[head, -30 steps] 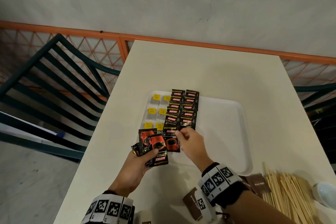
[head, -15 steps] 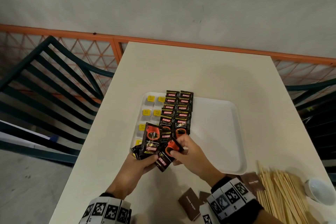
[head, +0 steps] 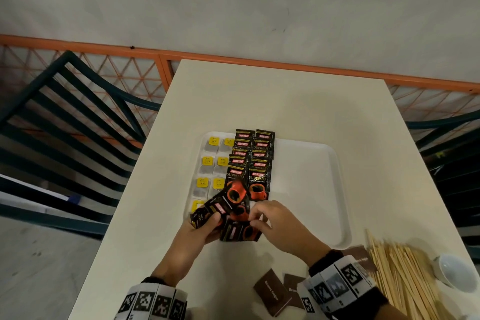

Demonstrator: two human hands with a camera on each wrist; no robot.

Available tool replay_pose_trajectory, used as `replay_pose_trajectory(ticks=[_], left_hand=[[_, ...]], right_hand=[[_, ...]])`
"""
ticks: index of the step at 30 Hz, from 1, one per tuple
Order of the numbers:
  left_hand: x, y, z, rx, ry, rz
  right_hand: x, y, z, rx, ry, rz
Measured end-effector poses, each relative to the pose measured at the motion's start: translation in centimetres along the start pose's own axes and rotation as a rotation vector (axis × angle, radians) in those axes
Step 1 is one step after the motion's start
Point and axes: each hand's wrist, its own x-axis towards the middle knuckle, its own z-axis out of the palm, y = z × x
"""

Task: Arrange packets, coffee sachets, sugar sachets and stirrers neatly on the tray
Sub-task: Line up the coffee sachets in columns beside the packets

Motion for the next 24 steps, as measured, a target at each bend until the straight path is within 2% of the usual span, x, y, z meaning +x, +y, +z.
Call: replay_pose_trajectory(ticks=[6,9,15,24], left_hand=[[-0.2,0.6,-1.6,-0.120,0.130,0.049],[-0.2,0.9,-2.1,-0.146,0.165,0.060],[-0.4,0.9,-2.3,-0.199,0.163,0.082],[-0.6,1.0,-2.2,-0.262,0.172,0.085]], right_hand=[[0.9,2.3,-1.2,0.553,0.250,0.497],[1.5,2.8,-1.1,0.673,0.296,0.623],[2.2,3.5,-0.1,0.643,0.319,0.694],[2.1,3.5,0.4,0.452,0.367,0.654]])
